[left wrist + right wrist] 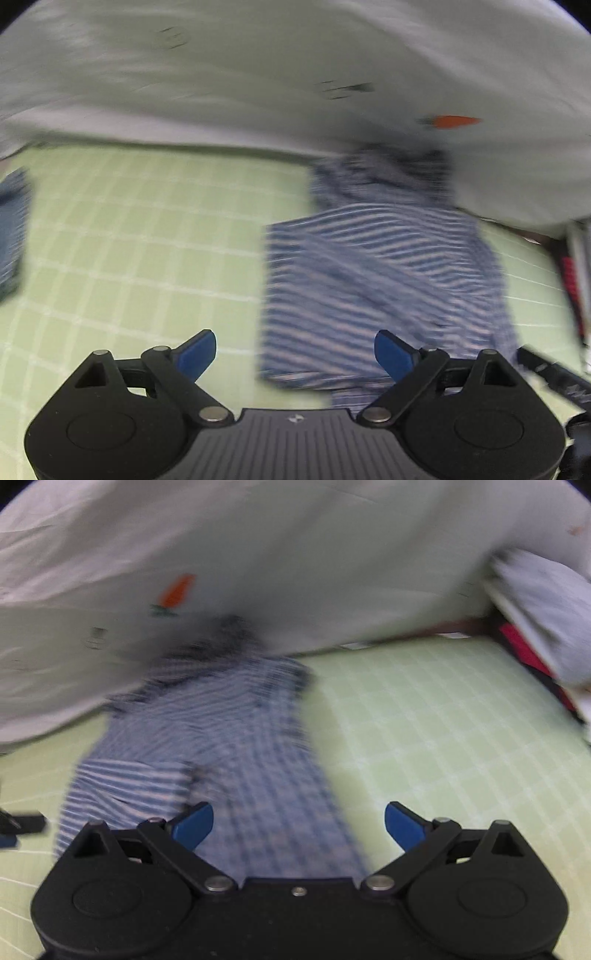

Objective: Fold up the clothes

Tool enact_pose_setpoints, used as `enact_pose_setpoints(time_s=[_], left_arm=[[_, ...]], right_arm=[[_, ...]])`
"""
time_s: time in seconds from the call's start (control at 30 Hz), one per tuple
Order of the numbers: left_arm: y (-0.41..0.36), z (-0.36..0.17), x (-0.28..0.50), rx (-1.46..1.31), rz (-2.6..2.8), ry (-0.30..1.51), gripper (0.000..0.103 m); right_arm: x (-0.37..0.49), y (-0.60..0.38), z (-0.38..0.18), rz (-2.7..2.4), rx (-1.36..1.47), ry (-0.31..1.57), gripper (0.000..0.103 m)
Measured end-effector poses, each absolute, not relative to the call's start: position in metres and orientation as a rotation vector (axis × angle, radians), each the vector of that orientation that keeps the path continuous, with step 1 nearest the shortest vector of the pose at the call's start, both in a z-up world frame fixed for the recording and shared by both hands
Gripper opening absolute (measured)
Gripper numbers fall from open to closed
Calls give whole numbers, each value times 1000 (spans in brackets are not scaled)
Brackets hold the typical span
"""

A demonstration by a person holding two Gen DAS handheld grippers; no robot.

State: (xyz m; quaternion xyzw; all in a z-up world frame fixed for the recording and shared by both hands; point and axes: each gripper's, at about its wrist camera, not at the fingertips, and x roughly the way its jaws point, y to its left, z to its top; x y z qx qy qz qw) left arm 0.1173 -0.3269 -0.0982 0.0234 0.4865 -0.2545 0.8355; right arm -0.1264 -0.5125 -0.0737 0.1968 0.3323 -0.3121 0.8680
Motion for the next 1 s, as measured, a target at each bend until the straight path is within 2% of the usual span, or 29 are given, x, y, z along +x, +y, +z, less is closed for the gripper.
enact_pose_setpoints(time_s=[0.1,0.3,0.33,0.37,0.4,0.43,0.47,0.7,1.0], left_arm=[[-314,-102,124,49,-519,1045,93],[-305,-103,123,46,-521,1056,93],[-304,-102,121,42,-519,1058,93],[-302,-99,118,40,-520,1055,93],[-300,-93,113,38,-526,1042,93],[-297,-88,108,36,-531,1030,93],[-295,-82,103,34,-537,1018,93],[-280,-32,43,30,-558,918,93],[-282,-26,-50,40,-628,976,93]], right_arm=[[-101,-501,-71,-544,413,657,99],[-60,-488,-87,-420,439,690,83],[-55,-487,-91,-431,439,712,67],[-54,-488,-92,-428,434,719,44],[-53,-488,-92,-424,428,724,33],[-60,-487,-85,-420,435,701,5],[-68,-486,-78,-417,443,676,2],[-145,-466,-34,-462,504,546,2],[-262,-438,-46,-576,590,639,2]])
